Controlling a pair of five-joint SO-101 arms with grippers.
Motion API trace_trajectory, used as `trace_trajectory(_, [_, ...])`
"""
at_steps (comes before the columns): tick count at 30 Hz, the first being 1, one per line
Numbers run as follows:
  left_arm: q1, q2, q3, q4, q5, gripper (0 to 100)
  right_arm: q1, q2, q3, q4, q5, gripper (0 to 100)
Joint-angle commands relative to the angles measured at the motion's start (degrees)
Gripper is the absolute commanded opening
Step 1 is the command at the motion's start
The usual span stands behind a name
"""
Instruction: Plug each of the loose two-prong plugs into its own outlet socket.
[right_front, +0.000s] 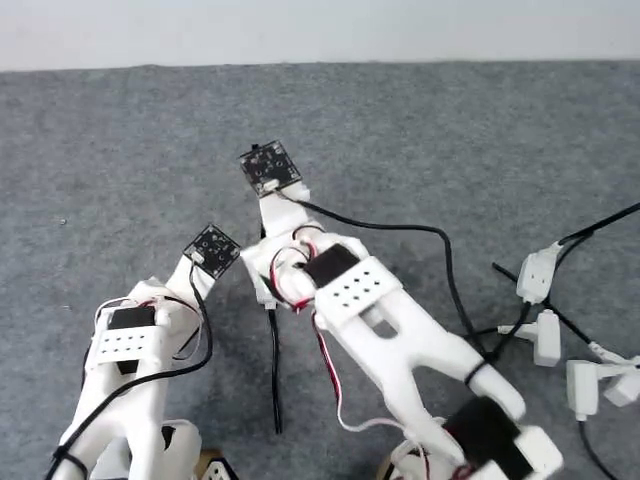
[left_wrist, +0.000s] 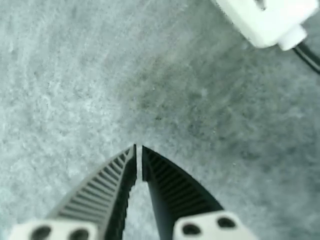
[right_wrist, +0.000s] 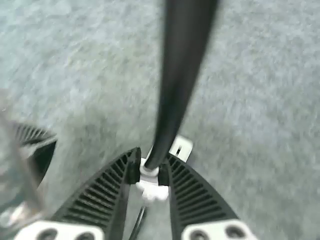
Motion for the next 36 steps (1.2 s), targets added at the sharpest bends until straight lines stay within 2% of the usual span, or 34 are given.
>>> trace_trajectory(1, [-0.4,-1.3,-0.5,-1.5,0.4,1,1.4,1.9,-1.9,-6.4,-0.2,0.8])
trace_trajectory(25, [-0.4,-1.3,-0.4,-1.4,0.4,1,4.2,7.9,-5.8,-5.0,1.0,0.8])
trace_trajectory(36, [-0.4,-1.3,-0.4,-1.4,0.4,1,3.7,8.0,-6.5,-5.2,-1.3,0.8])
